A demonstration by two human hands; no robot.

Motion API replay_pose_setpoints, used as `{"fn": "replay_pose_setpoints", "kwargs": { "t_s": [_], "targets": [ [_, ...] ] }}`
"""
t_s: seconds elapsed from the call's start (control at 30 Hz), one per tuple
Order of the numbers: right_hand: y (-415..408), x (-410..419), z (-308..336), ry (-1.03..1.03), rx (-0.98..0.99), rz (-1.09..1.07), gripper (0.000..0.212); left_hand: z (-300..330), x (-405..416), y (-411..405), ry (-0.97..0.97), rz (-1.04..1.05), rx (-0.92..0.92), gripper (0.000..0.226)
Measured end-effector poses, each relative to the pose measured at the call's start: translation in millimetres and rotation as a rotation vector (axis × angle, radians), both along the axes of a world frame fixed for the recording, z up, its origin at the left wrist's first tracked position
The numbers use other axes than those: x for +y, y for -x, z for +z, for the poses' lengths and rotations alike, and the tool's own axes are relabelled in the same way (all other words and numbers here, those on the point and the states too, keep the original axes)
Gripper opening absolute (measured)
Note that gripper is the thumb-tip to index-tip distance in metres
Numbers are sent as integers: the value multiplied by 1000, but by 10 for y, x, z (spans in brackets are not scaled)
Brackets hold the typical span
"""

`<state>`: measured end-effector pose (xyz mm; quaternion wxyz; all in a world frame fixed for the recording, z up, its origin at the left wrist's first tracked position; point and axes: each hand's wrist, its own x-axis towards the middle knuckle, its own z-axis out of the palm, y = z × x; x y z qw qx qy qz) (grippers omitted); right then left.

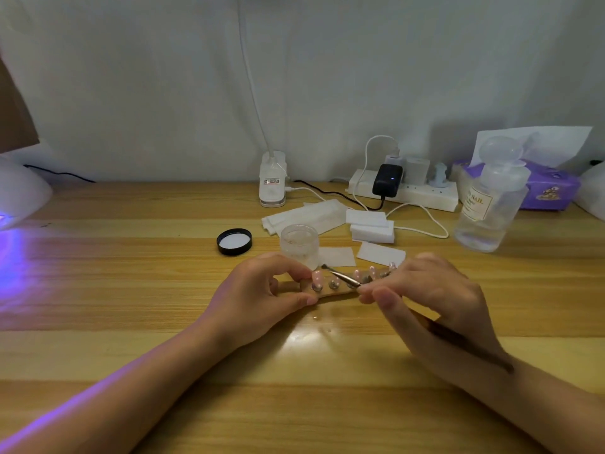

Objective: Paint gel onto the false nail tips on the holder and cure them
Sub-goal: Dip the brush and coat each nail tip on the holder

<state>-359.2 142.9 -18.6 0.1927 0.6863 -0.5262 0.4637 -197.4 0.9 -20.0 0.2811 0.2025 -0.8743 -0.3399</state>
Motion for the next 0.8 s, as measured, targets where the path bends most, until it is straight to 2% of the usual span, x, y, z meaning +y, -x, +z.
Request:
{"fn": "replay_pose_setpoints", "kwargs": {
  "t_s": [0.13,0.4,0.6,0.8],
  "targets": [
    [-2,-33,-27,8,102,-6,42,-11,5,7,-11,-13,24,25],
    [23,-60,-81,21,155,-16,28,-5,-2,7,9,-18,36,31],
    [27,-17,-80,46,122,33,42,-14,-18,3,12,-15,14,29],
    [17,-57,-94,-16,121,-17,27,-39,-24,4,-16,17,29,29]
  ]
}}
